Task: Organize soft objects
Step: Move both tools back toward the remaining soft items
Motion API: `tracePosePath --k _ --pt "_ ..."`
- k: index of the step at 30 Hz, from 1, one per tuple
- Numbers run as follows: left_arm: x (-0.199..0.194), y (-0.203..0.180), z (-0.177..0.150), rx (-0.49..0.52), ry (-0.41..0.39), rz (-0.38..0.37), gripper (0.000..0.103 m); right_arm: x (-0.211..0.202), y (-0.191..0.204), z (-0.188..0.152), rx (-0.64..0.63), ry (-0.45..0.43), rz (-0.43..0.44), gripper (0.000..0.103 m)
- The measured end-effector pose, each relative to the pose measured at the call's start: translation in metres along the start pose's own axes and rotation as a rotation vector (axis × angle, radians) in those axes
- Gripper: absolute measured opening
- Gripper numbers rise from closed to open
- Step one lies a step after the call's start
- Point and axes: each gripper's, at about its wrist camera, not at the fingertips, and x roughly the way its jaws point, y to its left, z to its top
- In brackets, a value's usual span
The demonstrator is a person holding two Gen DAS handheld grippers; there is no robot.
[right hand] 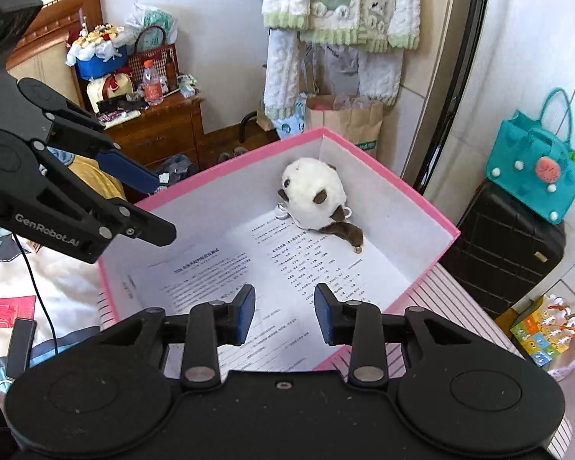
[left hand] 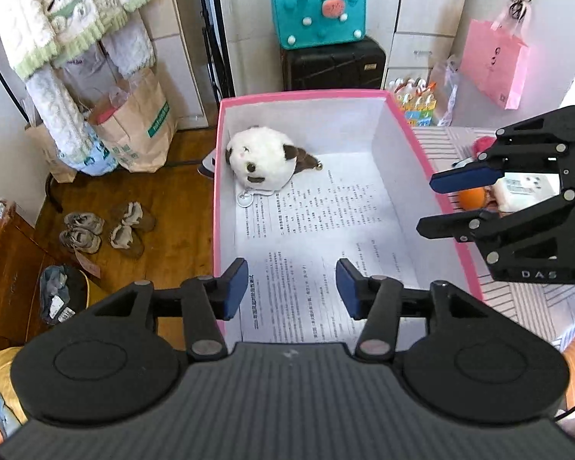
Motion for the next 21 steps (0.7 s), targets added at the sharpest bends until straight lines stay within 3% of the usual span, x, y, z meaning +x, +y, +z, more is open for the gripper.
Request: tracePosePath --k 7,21 --pt "-0.040 -0.012 -0.019 0.023 -0.067 0.001 0.062 -0.047 0.017 -0.015 0.004 -0.070 -0.005 0.046" --pt "-0.077 -0.045 -0.059 0.108 -0.089 -0.025 0.071 -0.113 0.049 -0.065 -0.026 -0.136 -0.032 0.055"
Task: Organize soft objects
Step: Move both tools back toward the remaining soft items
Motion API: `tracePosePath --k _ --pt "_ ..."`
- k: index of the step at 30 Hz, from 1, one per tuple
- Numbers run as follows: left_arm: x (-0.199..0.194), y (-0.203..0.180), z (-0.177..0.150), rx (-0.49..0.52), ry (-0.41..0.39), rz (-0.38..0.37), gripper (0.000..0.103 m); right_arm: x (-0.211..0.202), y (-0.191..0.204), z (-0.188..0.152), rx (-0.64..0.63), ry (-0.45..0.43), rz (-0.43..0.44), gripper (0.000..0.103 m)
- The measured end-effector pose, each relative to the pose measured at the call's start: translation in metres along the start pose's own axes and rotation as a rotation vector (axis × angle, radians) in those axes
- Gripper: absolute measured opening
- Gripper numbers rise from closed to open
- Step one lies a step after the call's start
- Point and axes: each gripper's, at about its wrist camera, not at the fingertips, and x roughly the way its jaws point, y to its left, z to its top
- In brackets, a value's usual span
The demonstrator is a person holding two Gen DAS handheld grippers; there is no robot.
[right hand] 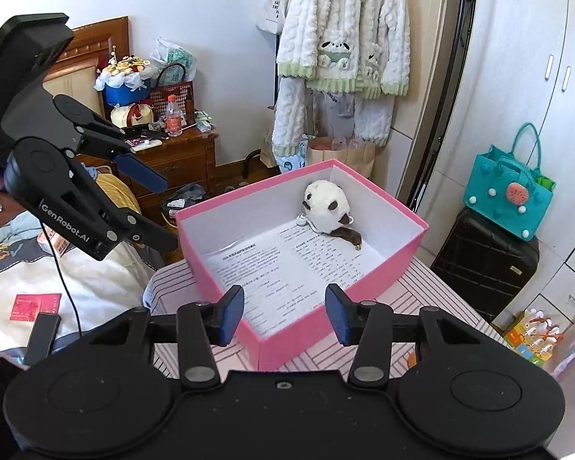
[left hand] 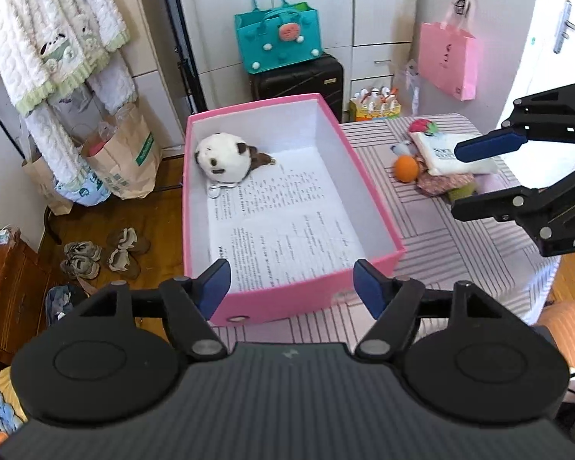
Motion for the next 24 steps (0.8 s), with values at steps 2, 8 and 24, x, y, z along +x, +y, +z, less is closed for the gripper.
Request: tracePosePath --k 2,8,24 --pt "-0.006 -0.006 -0.005 0.014 -0.011 -0.011 0.073 -0.009 0.005 -0.007 -0.010 -0.010 -0.013 0.058" --pt "-0.017 -0.024 -0.022 0.047 -0.036 -0.026 0.081 -0.034 0.021 -0.033 -0.031 -0.034 -0.045 0.066" --pt "0.000 -0.068 -0.075 0.057 -0.109 -0.098 0.094 -0.038 0.041 -0.132 0.080 -0.026 -0.122 0.076"
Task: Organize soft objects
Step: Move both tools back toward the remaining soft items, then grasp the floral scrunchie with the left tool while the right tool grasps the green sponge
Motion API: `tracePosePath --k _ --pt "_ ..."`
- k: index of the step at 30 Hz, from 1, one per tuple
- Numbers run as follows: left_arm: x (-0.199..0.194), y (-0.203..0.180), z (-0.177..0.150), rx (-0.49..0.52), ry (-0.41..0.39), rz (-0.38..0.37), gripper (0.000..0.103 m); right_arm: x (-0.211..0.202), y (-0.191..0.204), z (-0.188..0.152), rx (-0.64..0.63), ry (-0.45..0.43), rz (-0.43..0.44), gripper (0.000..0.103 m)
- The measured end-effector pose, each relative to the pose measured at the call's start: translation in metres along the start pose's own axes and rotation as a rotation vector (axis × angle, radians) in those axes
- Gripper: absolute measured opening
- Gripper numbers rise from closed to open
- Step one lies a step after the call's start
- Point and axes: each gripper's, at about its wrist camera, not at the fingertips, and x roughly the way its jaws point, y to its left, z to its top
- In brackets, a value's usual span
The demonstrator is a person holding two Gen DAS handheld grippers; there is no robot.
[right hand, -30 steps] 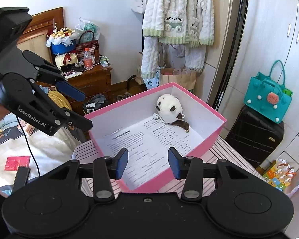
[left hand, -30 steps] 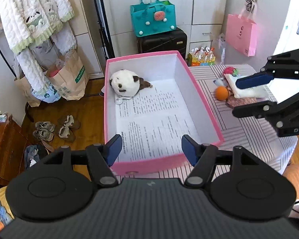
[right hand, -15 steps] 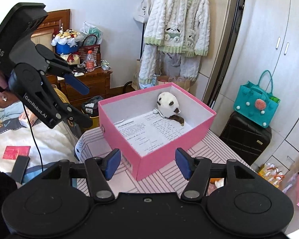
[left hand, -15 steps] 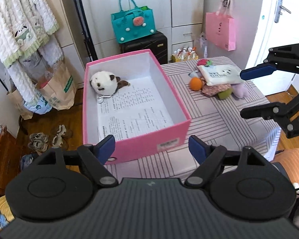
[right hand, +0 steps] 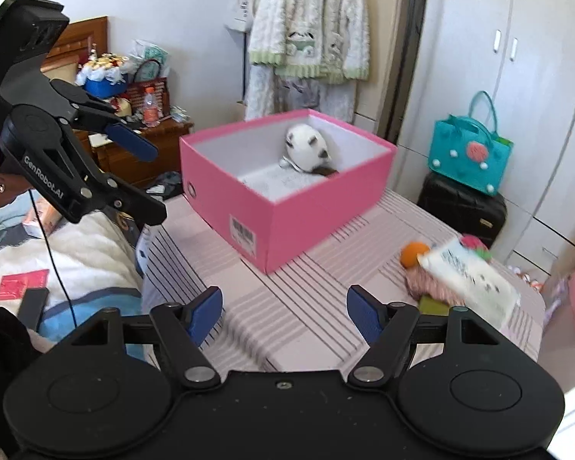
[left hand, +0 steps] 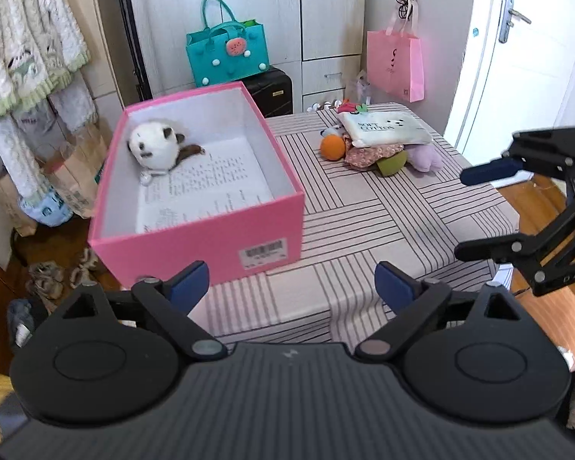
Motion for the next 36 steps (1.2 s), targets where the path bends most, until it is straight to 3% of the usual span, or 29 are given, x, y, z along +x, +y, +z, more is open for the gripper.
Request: tracePosePath --k 6,13,23,28,36 --pt "0.029 -0.008 -0.019 -0.095 -0.043 -0.042 0.094 0.006 -0.014 -0.035 0.076 -0.003 -0.018 0.076" --pt "0.055 -0.038 -0.018 -0.064 -0.112 -0.068 0.094 0.015 -0.047 -0.060 0.173 -0.010 -0.043 0.076" --pt "0.103 -0.075 0.019 -0.051 -0.127 -0.185 0.094 0.032 -0.086 -0.070 0.126 -0.070 -0.166 0.076" --pt "0.131 -0.085 0.039 -0.088 -0.137 -0.196 0.094 0.056 -0.090 -0.072 0.040 -0.115 -0.168 0.076" --pt "0.176 -0.092 0.067 -0.133 -0.134 -0.177 0.091 0.099 -0.110 -0.068 0.064 -0.109 -0.232 0.076"
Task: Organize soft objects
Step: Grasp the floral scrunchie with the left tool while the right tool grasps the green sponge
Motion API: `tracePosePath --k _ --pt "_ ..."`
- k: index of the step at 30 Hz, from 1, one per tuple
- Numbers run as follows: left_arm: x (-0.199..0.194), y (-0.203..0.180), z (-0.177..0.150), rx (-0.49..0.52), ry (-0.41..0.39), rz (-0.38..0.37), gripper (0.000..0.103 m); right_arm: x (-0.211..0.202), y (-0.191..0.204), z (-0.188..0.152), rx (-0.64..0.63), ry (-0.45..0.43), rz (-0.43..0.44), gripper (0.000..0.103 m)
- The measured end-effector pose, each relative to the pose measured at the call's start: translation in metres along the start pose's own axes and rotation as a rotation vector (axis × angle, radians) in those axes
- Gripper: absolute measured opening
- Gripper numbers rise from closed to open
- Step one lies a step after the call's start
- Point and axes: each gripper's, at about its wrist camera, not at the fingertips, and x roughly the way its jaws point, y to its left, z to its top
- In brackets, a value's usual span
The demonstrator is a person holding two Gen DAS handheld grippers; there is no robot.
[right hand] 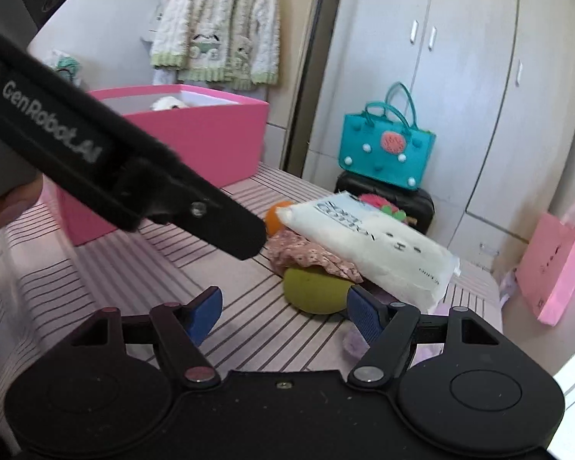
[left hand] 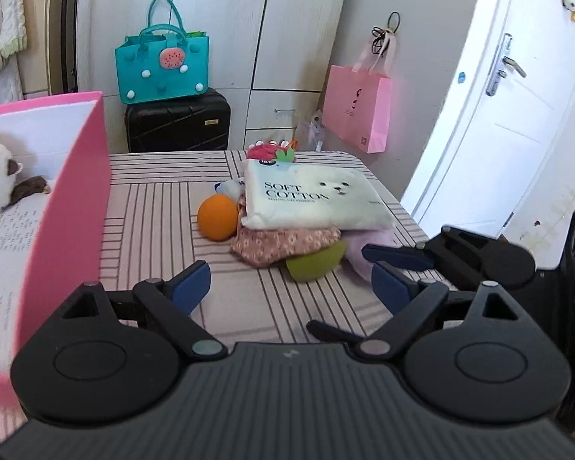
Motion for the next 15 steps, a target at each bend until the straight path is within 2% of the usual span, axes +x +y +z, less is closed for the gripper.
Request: tracePosePath --k 5,11,13,15 --pt "0.029 0.007 0.011 -0.051 0.029 -0.036 0.090 0.023 -0.004 -0.004 0.026 0.038 -0.042 0.076" --pt "0.054 0.015 0.014 -0.096 0.030 -0.043 0.090 0.038 -0.008 -0.002 0.060 0.064 -0.077 0.076" --pt "0.061 0.017 0.014 -0.117 0.042 -0.057 0.090 0.041 -0.010 0.000 0.082 0.067 -0.081 0.073" --pt "0.066 0.019 0.014 -0.137 0.055 -0.076 0.090 0.043 -0.012 0.001 0.102 0.077 -0.103 0.062"
